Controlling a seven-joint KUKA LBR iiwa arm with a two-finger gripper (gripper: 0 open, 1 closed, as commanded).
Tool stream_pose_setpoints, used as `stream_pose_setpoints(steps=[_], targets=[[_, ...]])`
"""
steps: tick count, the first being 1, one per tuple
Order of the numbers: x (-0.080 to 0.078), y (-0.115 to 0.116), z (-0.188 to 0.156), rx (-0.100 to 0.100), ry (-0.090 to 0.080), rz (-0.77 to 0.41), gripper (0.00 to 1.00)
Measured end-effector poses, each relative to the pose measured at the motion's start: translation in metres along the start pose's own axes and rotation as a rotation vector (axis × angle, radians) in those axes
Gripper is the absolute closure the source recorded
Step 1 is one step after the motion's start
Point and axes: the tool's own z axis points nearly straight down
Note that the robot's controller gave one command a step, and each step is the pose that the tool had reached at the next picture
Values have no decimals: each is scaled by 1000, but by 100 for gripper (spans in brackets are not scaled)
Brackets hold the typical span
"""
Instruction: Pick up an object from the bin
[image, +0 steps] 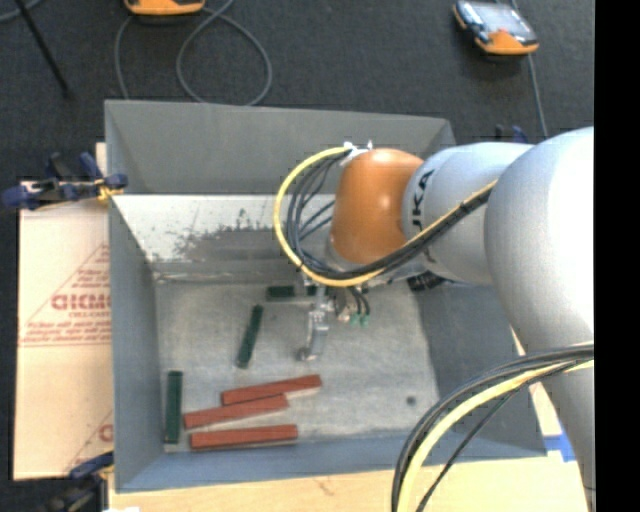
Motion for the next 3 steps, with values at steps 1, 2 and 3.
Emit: stream_pose_setpoints(steps=[1,2,3], targets=[[-27,67,-29,-3,-7,-40,0],[44,92,-1,0,2,-473,0],[43,91,-2,-1,0,-468,100]])
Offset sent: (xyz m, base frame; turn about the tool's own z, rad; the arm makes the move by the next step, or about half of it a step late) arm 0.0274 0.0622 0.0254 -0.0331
